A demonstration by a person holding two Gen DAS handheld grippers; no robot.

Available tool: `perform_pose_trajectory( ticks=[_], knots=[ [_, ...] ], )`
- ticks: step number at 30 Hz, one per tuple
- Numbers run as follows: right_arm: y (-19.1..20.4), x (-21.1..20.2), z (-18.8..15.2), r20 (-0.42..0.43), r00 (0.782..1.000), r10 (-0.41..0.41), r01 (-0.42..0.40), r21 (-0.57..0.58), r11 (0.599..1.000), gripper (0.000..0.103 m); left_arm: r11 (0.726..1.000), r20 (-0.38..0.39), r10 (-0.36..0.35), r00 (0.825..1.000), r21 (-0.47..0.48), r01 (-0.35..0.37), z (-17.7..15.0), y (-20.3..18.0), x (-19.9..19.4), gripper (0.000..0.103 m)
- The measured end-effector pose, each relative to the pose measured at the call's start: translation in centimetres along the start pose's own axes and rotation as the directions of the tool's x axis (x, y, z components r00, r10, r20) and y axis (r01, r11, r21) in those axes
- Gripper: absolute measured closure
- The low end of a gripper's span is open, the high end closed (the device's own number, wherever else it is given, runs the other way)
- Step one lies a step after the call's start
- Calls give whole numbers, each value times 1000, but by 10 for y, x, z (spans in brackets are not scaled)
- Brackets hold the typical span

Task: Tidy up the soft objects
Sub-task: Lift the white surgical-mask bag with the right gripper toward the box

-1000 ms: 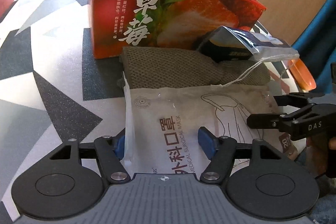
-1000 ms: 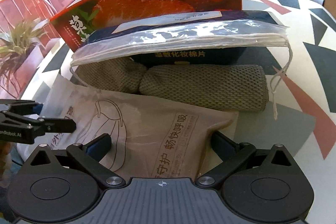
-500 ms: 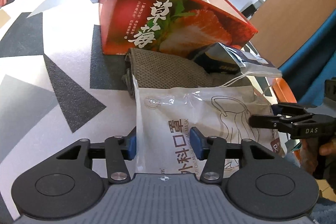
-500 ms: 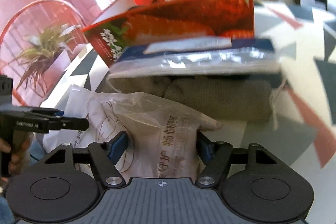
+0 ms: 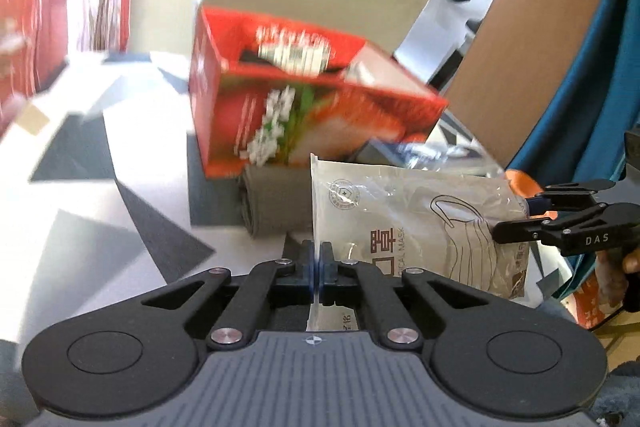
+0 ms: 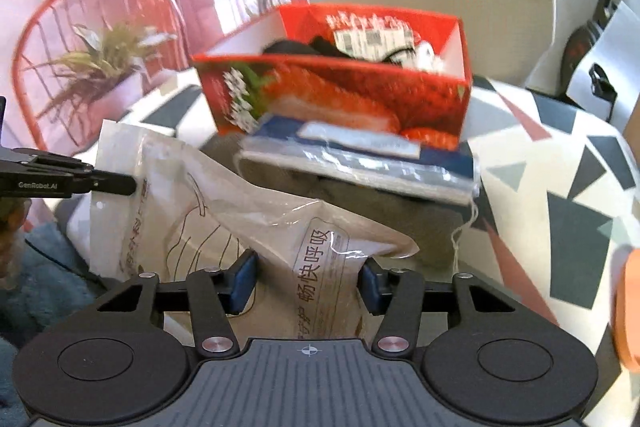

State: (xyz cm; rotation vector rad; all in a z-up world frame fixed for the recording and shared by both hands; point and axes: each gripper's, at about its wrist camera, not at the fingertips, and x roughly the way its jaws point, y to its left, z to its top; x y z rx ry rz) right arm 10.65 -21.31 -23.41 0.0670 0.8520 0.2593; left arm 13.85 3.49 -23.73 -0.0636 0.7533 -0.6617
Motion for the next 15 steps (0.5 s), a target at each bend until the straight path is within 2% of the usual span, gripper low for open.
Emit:
perform_pose_trajectory(
  ticks=[4,9,15],
  knots=[
    [11,-26,16,42,999,13,-10,-59,998,56,1000,78,6,997,20,-7,14,-6,-29,100],
    [25,-60,51,83,996,21,-6,-177,984,59,999,178,13,984,40,-21,46,-14,-61,100],
    [32,-86,108,160,987,-5,55,-311,949,61,999,281,31,959,29,-41,92,-18,-62,100]
  ],
)
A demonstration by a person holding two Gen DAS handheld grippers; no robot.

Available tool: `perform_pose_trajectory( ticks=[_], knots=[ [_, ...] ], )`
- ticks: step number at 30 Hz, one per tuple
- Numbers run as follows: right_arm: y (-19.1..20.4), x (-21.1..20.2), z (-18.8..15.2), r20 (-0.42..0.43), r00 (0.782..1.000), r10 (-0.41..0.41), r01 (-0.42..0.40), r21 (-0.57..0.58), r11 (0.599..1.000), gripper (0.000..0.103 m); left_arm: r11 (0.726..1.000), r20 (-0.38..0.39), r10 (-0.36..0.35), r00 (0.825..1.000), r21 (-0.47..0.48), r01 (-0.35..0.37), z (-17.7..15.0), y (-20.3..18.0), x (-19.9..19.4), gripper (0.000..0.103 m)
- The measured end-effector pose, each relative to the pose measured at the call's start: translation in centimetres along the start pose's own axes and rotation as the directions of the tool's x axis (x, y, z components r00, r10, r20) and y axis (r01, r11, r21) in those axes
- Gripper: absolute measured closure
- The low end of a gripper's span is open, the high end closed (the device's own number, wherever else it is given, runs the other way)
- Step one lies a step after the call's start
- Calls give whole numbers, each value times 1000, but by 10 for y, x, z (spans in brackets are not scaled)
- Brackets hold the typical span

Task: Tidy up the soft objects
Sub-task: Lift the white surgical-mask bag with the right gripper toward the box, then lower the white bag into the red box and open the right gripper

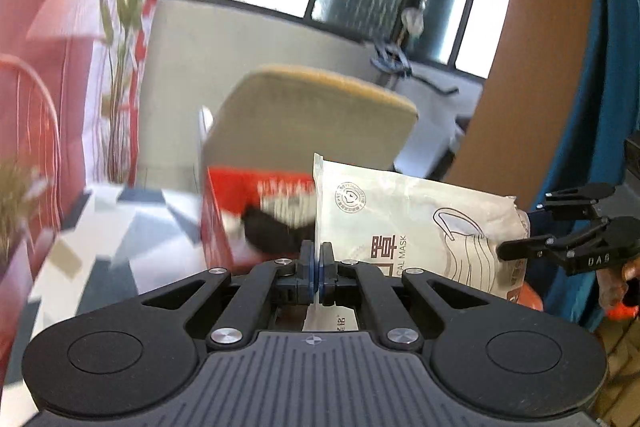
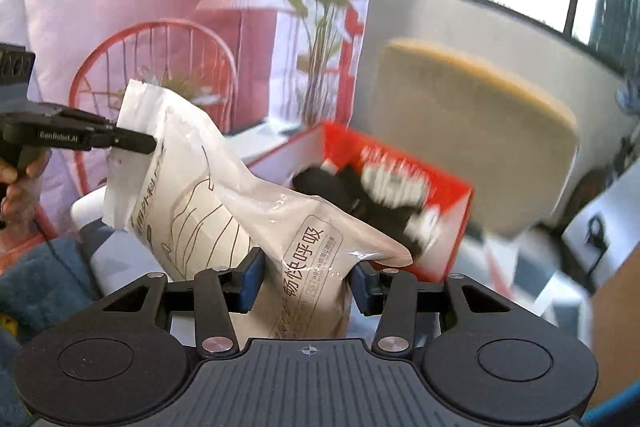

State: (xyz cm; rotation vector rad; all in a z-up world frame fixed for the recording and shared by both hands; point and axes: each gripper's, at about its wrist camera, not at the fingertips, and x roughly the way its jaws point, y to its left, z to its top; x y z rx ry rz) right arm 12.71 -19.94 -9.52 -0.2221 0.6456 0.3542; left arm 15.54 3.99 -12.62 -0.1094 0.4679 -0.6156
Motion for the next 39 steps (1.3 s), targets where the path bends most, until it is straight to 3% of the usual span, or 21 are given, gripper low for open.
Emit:
perform_pose_trajectory(
  ticks=[4,8,14,17,22,29,33,35,39],
  knots=[
    [-10,6,32,73,995,-67,71,-59,996,61,999,76,38,996,-11,-37,30,1,20,100],
    [-22,28,53,179,972,-154,177,-120,977,61,997,125,83,989,-17,-82,56,2,51,100],
    [-52,89,44,294,916,-272,315,-111,942,61,990,85,137,987,23,-139,66,0,108,100],
    [-64,122,27,293,910,-292,325,-68,943,62,988,36,151,988,33,-152,60,5,131,100],
    [-80,161,-2,232,935,-268,281,-23,959,62,984,-43,153,987,96,-148,44,13,155,100],
    [-87,174,-20,128,977,-170,167,35,985,64,992,-149,126,981,49,-120,30,31,163,100],
    [-97,182,-23,42,992,-116,110,119,987,68,995,-272,99,957,31,-95,18,38,174,99],
    [-101,183,-25,17,995,-97,93,163,982,75,994,-303,109,947,35,-104,14,41,177,99],
    [-110,185,-26,-25,996,-88,92,241,966,81,997,-285,73,956,0,-76,20,47,165,84]
  ],
)
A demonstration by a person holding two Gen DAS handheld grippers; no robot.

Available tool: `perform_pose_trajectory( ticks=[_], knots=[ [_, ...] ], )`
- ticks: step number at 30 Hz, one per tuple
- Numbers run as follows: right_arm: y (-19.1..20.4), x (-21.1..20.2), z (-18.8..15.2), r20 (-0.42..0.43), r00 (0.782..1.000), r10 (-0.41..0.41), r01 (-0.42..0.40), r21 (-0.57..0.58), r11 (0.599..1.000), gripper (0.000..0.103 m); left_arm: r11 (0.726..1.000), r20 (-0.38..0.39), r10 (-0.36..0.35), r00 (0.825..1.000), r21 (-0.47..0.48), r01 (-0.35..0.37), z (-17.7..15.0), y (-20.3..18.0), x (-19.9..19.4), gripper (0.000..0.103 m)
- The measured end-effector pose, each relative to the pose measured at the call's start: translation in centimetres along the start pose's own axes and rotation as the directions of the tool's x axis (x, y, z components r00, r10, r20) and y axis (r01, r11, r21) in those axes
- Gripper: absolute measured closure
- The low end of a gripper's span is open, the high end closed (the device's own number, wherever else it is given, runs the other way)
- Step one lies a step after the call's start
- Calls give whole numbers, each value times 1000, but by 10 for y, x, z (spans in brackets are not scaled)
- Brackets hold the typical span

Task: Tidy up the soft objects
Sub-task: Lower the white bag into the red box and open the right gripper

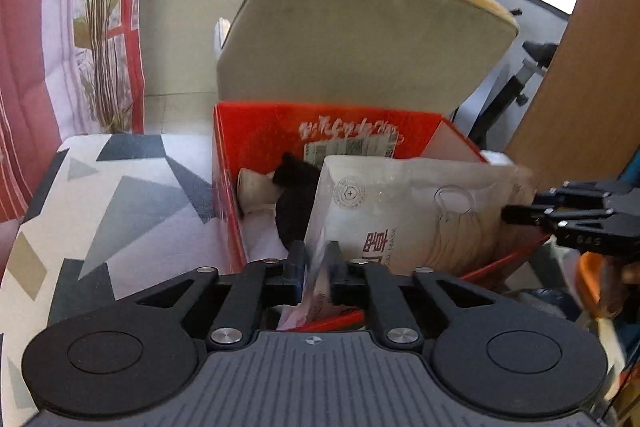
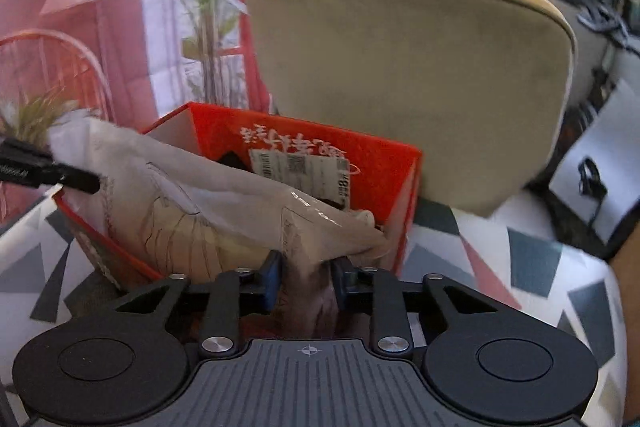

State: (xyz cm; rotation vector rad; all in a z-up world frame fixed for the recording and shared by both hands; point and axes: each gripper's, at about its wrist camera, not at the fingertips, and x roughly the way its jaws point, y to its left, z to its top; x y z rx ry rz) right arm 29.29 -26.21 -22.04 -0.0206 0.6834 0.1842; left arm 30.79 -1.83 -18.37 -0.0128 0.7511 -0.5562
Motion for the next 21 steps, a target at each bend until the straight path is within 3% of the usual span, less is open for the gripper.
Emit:
perform_pose_trajectory(
  ticks=[1,3,7,10,13,21],
  knots=[
    [-1,0,0,-4,1000,6,-5,13,1000,82,1000,11,-12,1000,2,12,0,-1,-4,73],
    [-2,0,2,-8,1000,10,-10,15,1000,84,999,50,-33,998,0,33,4,0,-17,65],
    [-3,-3,2,-9,1000,23,-23,14,1000,86,999,112,-47,993,-17,49,13,0,-39,65],
    [-3,-5,1,-8,1000,28,-28,-2,1000,87,998,184,-6,983,-61,18,23,-2,-48,66],
    [1,-10,1,-12,999,31,-32,-39,999,88,994,228,1,974,-108,25,28,-8,-47,74],
    [11,-16,-6,-30,999,32,-35,-99,994,90,997,73,36,997,-72,-30,17,-47,-2,81]
  ],
)
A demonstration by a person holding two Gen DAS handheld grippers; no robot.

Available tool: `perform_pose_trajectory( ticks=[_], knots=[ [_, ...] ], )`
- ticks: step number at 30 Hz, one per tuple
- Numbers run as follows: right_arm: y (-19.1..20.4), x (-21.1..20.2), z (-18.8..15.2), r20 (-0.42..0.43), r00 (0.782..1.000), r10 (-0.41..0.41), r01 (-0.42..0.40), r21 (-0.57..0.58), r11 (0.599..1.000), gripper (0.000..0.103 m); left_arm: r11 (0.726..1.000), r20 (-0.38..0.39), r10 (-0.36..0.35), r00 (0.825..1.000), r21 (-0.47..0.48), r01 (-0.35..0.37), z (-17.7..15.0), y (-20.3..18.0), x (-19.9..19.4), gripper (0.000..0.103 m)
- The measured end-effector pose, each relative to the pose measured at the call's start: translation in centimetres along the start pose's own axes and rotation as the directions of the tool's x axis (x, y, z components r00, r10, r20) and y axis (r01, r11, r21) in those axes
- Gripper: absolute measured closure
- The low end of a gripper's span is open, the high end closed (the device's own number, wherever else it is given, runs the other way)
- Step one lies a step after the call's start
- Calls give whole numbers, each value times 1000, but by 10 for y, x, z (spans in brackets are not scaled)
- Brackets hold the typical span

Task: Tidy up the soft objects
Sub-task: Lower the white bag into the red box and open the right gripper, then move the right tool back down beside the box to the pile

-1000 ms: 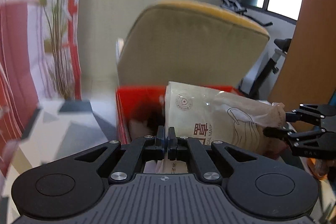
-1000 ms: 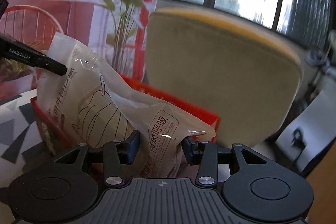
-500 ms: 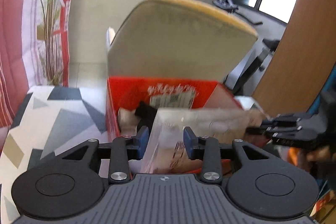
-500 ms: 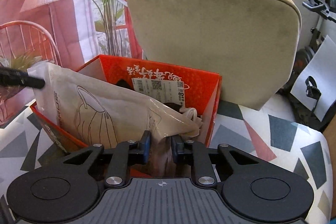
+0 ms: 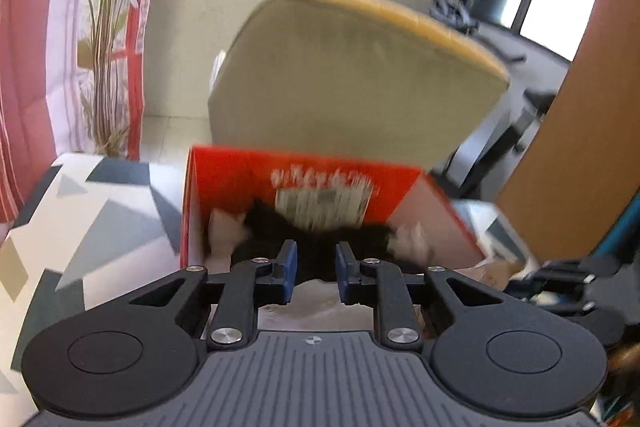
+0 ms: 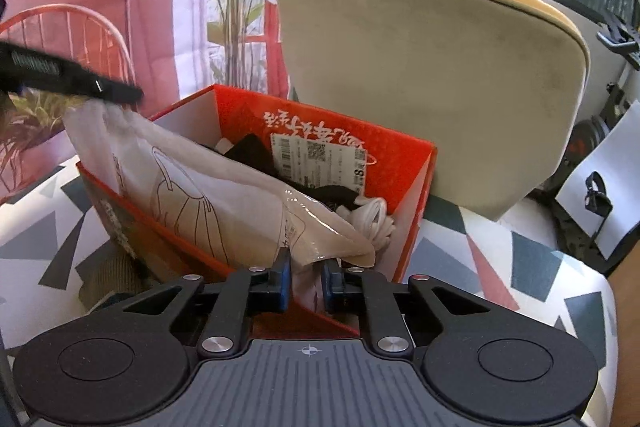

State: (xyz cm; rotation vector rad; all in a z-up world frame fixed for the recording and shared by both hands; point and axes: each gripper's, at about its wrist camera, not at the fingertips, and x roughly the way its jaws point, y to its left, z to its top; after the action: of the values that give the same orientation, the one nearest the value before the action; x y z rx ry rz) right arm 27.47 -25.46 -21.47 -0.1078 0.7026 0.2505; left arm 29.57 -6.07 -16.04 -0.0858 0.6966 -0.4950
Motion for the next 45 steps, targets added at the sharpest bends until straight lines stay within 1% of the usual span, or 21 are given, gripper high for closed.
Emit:
perform_pose_trajectory(
  ticks=[3,5,6,9,13,15,18,20,22,24,25,27,28,29,31,32,34,36,38,41,45],
  knots=[
    [6,-1,-4,8,1000,-2,3,-26,1000,91,1000,-39,17,999,-13,-17,-9,2,9,83],
    [7,-3,-3,11,1000,5,-5,-25,1000,91,1000,-34,25,999,15,-24,-11,4,7,85],
    [9,-4,-2,10,1000,3,-2,-32,999,90,1000,-38,21,999,13,-21,-11,7,5,85],
    [11,-8,1,5,1000,0,0,-63,998,85,1000,-42,9,999,0,-9,-10,14,4,85],
    [3,-21,6,49,998,45,-45,-17,999,72,1000,-36,14,999,15,-14,-12,11,3,85],
    [-2,-26,8,70,996,49,-50,23,998,70,1000,-40,6,999,22,-5,-13,9,3,85],
    [-15,-28,10,103,993,62,-77,143,987,64,999,-47,-8,999,39,10,-15,4,3,85],
    [-24,-29,10,132,990,48,-78,234,969,57,998,-47,-9,999,54,11,-18,1,3,85],
    [-30,-30,11,150,988,25,-72,314,947,53,998,-47,-12,999,54,14,-18,0,3,85],
    [-34,-27,12,155,988,28,-85,378,922,53,999,-49,-14,999,49,17,-19,1,3,85],
    [-34,-24,13,150,988,36,-93,393,915,54,999,-50,-18,999,45,20,-18,1,3,85],
    [-27,-17,14,120,992,41,-84,386,919,57,999,-52,-22,998,44,24,-18,1,3,85],
    [-22,-13,15,97,995,23,-57,375,925,61,999,-53,-22,998,47,25,-18,1,2,85],
    [-18,-11,16,86,996,-5,-27,366,930,63,999,-54,-23,998,48,25,-19,1,2,85],
    [-18,-10,15,98,995,-11,-28,384,923,67,999,-54,-27,998,41,29,-19,2,2,85],
    [-20,-10,14,101,995,-7,-33,391,920,82,999,-54,-29,998,36,31,-19,3,1,85],
    [-20,-10,14,87,996,-17,-16,364,931,85,999,-54,-39,998,24,40,-19,6,0,85],
    [-20,-9,14,41,999,-14,0,323,946,86,999,-58,-47,997,13,48,-19,7,1,85],
    [-18,-6,11,-16,1000,-17,21,287,958,95,998,-60,-59,996,13,60,-19,6,1,85],
    [-17,-2,3,-67,998,-23,41,281,959,96,998,-70,-66,995,17,68,-21,2,2,85],
    [-17,-3,-1,-56,998,-22,38,306,951,96,997,-74,-68,995,21,70,-23,2,1,85]
  ],
)
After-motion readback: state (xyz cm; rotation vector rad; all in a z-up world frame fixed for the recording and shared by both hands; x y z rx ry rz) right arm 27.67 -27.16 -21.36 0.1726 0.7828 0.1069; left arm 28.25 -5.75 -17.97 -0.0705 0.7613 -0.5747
